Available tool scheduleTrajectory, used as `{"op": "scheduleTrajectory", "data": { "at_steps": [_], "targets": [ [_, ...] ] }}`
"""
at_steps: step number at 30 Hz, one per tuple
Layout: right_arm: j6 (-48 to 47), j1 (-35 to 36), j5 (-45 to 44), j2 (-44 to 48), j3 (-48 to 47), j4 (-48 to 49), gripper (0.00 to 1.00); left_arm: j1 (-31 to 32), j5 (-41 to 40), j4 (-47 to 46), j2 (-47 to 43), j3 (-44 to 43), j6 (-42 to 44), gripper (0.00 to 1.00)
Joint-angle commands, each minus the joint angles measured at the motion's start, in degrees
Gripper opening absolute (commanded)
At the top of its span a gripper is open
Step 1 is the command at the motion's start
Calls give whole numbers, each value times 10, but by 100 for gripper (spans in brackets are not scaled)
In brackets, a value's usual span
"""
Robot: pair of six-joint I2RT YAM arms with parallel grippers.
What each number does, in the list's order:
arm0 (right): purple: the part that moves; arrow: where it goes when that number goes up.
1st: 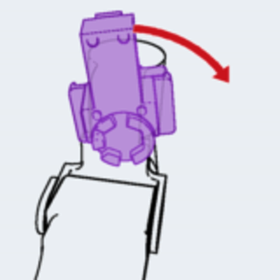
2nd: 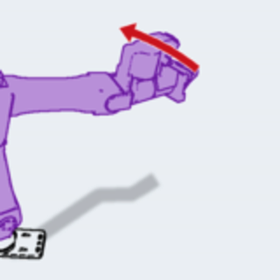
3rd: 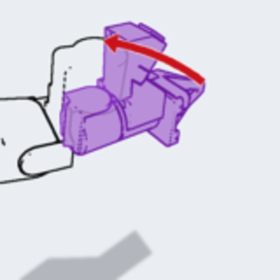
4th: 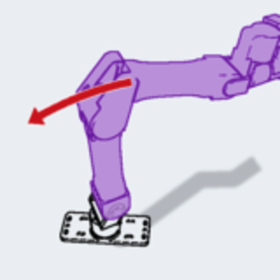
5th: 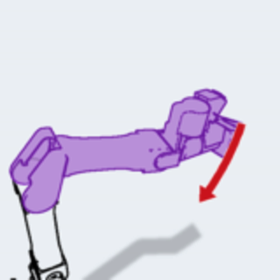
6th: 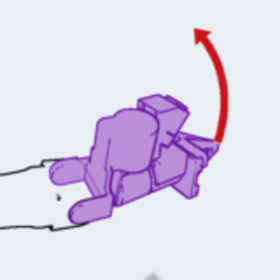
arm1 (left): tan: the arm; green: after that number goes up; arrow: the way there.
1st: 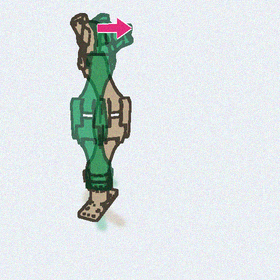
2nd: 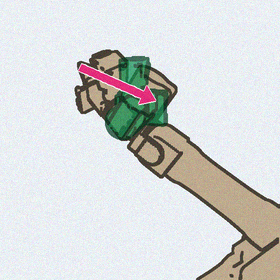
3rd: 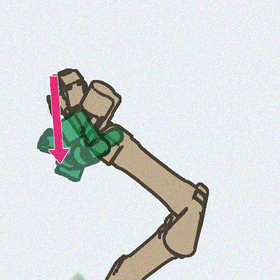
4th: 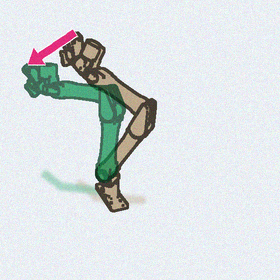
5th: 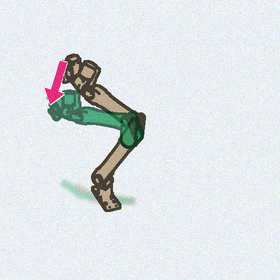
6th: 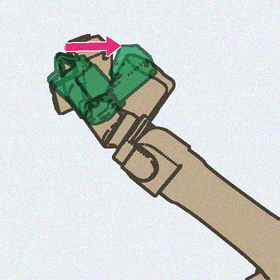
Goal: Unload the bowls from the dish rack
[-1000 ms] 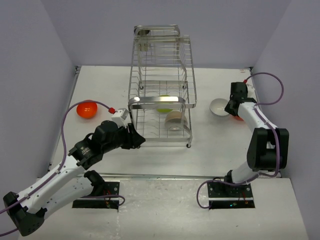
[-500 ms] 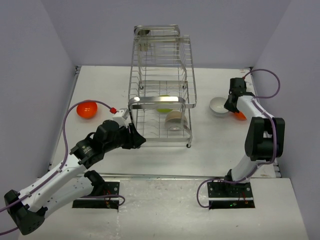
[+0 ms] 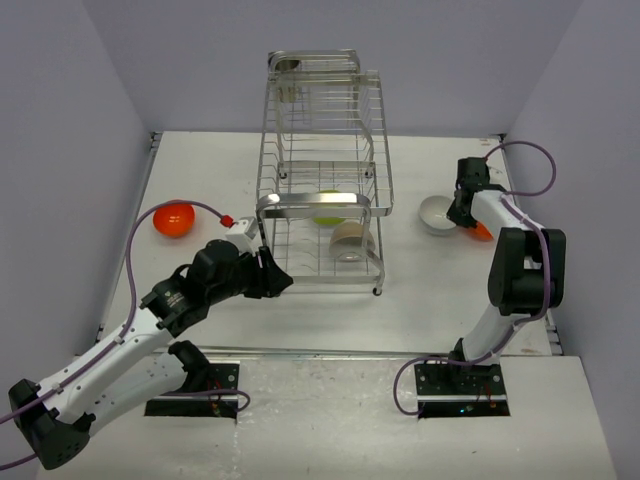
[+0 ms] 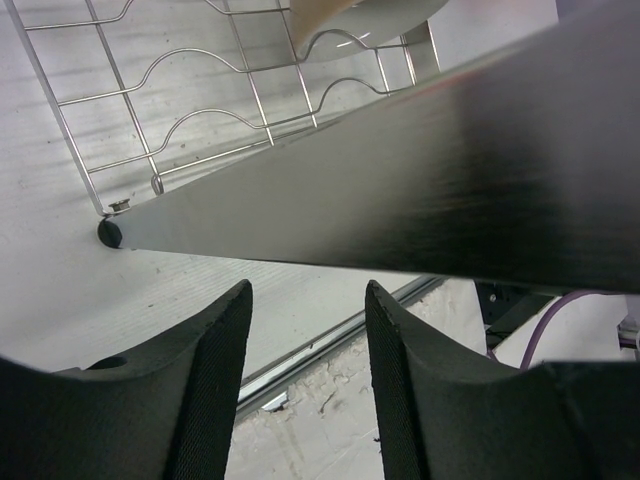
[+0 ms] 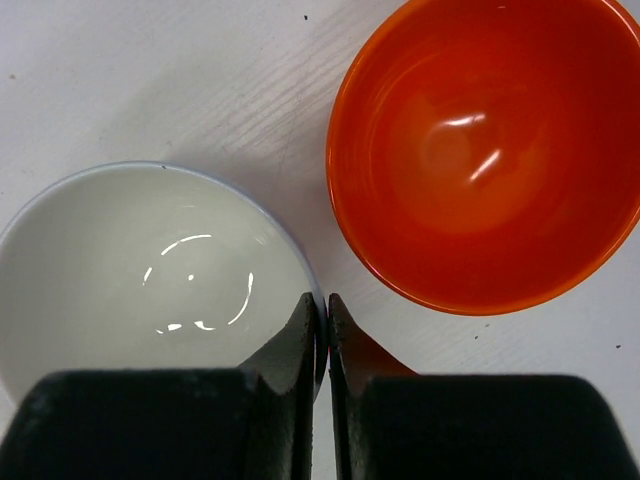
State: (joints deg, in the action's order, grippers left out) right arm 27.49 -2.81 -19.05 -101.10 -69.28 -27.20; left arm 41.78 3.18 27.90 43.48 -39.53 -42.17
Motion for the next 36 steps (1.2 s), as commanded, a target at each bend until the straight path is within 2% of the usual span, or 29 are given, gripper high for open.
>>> {"op": "scheduleTrajectory", "data": {
  "at_steps": [1, 4, 5, 8, 12, 22, 25, 29, 30, 32, 33, 34, 36],
  "targets": [
    [9, -3, -10, -3, 6, 8, 6, 1, -1, -6, -7, -22, 17, 52],
    [13, -3, -2, 15, 20, 20, 17, 1, -2, -5, -7, -23, 18, 53],
    [13, -3, -3, 20, 26, 20, 25, 2, -2, -5, -8, -23, 18, 53],
    [15, -3, 2, 39, 40, 26, 33, 1, -8, 0, -11, -24, 20, 53],
    [15, -3, 2, 79, 61, 36, 36, 1, -18, 12, -22, -28, 26, 53],
    [7, 18, 17, 268, 83, 0, 41, 1, -17, 43, -79, -30, 52, 53],
    [6, 44, 53, 327, 97, -13, 44, 1, -5, 45, -91, -32, 47, 53],
    [14, 110, 89, 432, 151, 11, 55, 2, 10, 44, -106, -22, 39, 53],
    [22, 119, 129, 467, 164, 16, 56, 2, 16, 44, -106, -20, 31, 53],
    [34, 119, 173, 489, 193, 35, 56, 2, 41, 27, -102, -11, 23, 53],
    [37, 119, 238, 491, 200, 39, 54, 2, 47, 22, -96, -9, 11, 52],
    [42, 121, 265, 487, 200, 39, 53, 1, 56, 12, -93, -9, 4, 52],
    [56, 149, 280, 471, 191, 28, 51, 1, 55, 7, -86, -13, -8, 52]
  ]
}}
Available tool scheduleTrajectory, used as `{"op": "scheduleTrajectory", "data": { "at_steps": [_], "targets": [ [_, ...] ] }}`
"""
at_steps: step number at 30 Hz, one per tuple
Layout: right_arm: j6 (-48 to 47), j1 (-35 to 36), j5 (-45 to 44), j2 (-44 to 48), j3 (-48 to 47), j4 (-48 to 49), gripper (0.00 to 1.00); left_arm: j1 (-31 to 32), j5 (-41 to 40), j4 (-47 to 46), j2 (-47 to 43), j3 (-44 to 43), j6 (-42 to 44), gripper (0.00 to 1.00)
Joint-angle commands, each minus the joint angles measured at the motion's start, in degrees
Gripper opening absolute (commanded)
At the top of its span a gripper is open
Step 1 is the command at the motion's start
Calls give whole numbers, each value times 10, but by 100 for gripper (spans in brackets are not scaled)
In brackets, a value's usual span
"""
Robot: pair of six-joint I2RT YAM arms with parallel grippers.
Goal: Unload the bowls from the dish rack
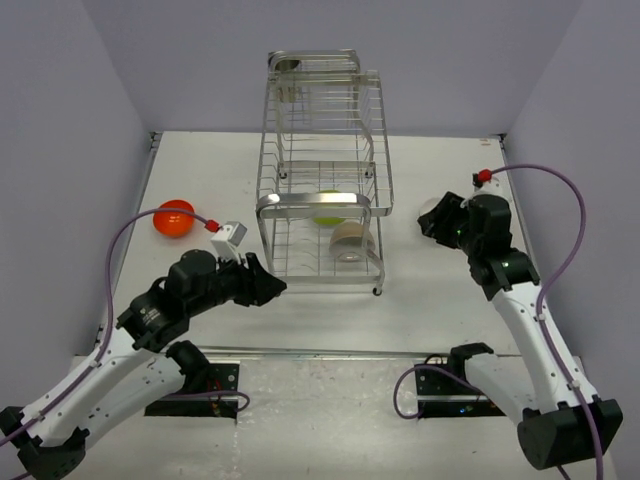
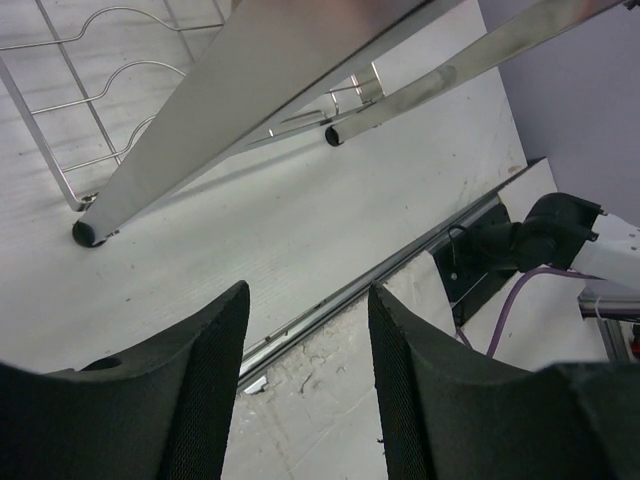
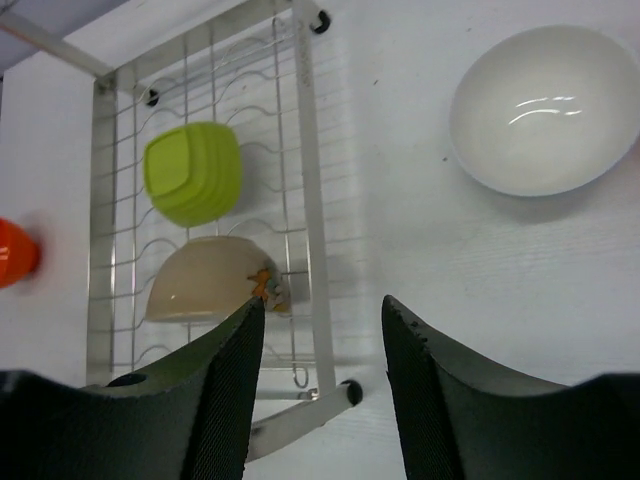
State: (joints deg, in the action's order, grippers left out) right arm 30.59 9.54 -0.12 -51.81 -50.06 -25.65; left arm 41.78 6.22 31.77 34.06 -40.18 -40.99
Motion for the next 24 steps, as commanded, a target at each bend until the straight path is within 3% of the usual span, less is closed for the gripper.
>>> {"op": "scheduleTrajectory", "data": {
  "at_steps": [1, 6, 13, 18, 24],
  "targets": [
    [33, 36, 86, -22, 0, 8, 51, 1, 19, -33, 10, -9, -22, 52],
    [98, 44, 172, -21, 29, 52, 42, 1, 18, -43, 17, -9, -34, 52],
    [102, 61, 157, -12, 34, 66, 42, 2, 29, -79, 28, 31, -96, 49],
    [93, 64, 158, -1, 63, 75, 42, 20, -107, -46, 0, 26, -80, 45],
    [77, 65, 139, 9, 96, 81, 43, 21, -133, -22, -13, 18, -29, 45]
  ]
}}
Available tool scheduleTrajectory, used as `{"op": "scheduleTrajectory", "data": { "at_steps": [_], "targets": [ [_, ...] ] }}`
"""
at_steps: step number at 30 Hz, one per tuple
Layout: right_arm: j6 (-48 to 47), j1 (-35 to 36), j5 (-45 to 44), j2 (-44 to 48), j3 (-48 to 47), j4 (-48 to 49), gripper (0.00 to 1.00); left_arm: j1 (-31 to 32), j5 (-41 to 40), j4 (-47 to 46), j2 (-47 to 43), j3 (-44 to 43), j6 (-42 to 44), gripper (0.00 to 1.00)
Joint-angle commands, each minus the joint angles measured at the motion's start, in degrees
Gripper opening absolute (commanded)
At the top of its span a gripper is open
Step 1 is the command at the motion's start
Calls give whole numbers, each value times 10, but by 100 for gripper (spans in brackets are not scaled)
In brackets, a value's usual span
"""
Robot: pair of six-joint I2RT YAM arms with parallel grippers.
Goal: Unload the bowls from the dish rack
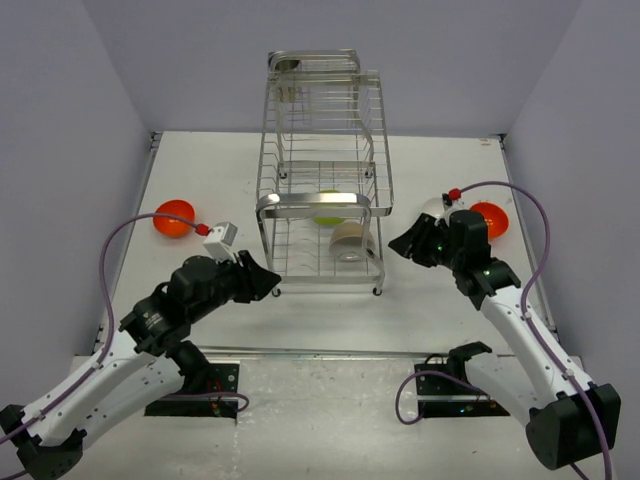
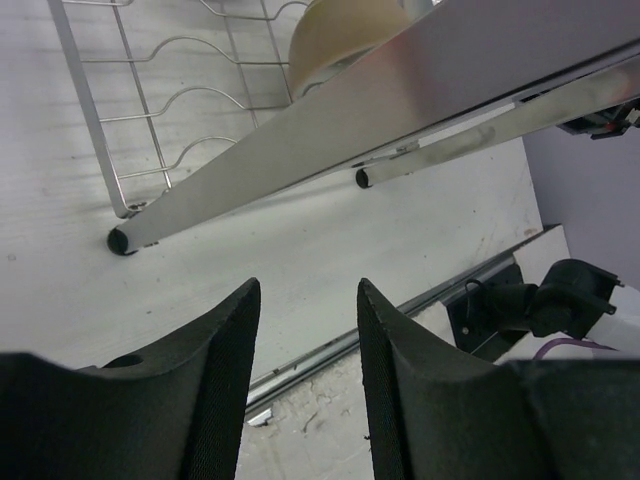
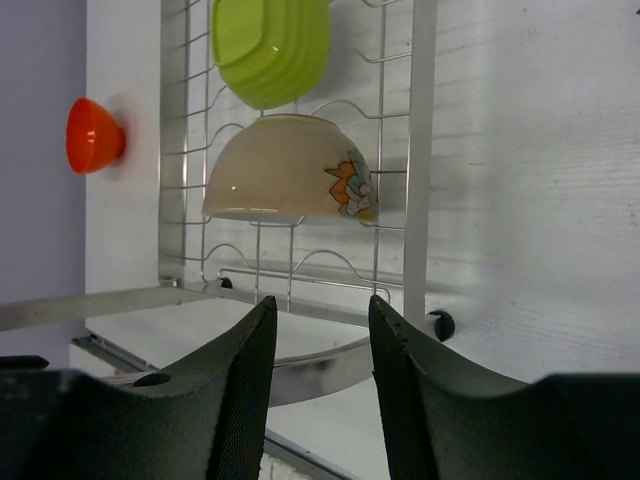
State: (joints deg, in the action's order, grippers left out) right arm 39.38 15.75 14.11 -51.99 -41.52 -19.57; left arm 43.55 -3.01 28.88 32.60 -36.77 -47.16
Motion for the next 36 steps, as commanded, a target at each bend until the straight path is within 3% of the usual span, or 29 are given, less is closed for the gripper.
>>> {"op": "scheduleTrajectory", "data": {
  "at_steps": [1, 7, 11, 20, 29, 36],
  "targets": [
    [-11, 2, -1, 13, 14, 23, 43, 3, -39, 6, 5, -18, 53, 45],
    [-28, 2, -8, 18, 23, 22, 44, 6, -49, 24, 20, -82, 136, 45],
    [-33, 2, -14, 18, 22, 22, 45, 7, 48, 4, 46, -107, 169, 45],
    [-41, 2, -23, 8, 29, 24, 45, 10, 278, -59, -52, -45, 172, 47],
    [-36, 2, -22, 3, 50, 41, 45, 10, 415, -176, -98, 81, 113, 49],
    [-46, 2, -39, 2, 58, 40, 45, 36, 369, -190, -36, 137, 144, 48]
  ]
}}
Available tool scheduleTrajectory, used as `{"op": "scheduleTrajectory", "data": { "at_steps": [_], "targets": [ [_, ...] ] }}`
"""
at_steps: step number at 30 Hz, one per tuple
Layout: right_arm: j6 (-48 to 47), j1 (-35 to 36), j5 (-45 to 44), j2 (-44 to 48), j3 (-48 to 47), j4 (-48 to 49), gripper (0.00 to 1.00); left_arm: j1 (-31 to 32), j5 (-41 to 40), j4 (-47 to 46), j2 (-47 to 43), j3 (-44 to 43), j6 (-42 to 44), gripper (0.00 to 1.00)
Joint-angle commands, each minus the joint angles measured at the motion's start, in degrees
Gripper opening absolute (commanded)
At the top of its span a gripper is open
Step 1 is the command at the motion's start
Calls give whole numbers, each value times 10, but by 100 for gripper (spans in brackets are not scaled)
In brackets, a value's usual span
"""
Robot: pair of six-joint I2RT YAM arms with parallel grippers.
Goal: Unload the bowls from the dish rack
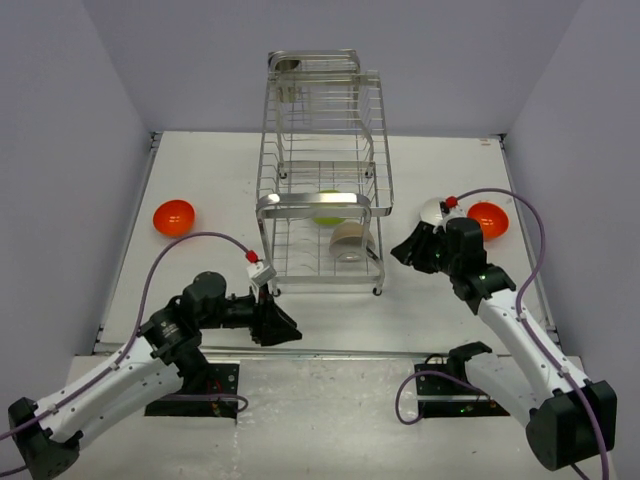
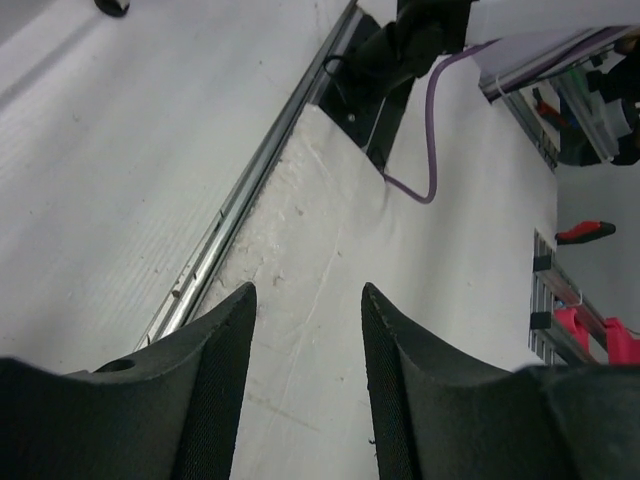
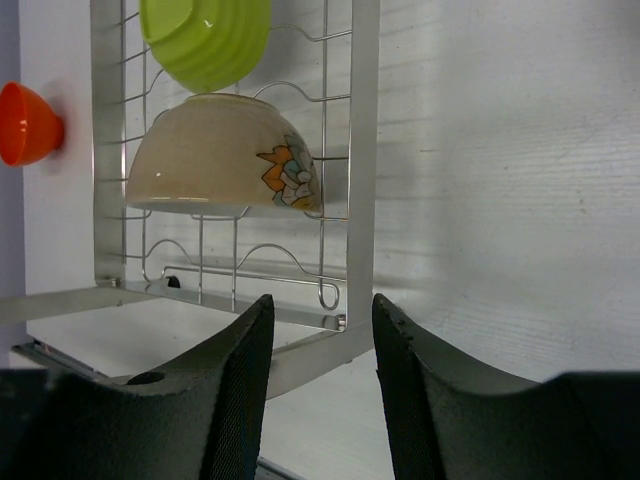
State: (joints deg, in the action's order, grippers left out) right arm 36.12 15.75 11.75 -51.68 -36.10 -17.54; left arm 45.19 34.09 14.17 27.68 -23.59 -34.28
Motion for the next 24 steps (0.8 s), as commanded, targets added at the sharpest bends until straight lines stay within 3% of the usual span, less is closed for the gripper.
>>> {"op": "scheduleTrajectory", "data": {
  "at_steps": [1, 6, 9, 13, 16, 18, 24],
  "targets": [
    [-16, 2, -16, -2, 7, 20, 45, 28, -14, -44, 14, 5, 18, 48],
    [-15, 2, -23, -3, 16, 26, 45, 81, -111, -59, 47, -9, 10, 45],
    [-14, 2, -18, -4, 18, 30, 45, 152, -247, -61, 82, -19, 4, 42],
    [-13, 2, -16, 6, 22, 24, 45, 269, -498, -68, 136, -38, -20, 40],
    [-15, 2, -21, 19, 24, 13, 45, 342, -618, -71, 194, -57, -47, 40],
    [-18, 2, -22, 28, 26, 7, 46, 380, -668, -71, 227, -65, -56, 40],
    [-27, 2, -34, 65, 34, -20, 46, 399, -777, -70, 251, -87, -53, 41]
  ]
}}
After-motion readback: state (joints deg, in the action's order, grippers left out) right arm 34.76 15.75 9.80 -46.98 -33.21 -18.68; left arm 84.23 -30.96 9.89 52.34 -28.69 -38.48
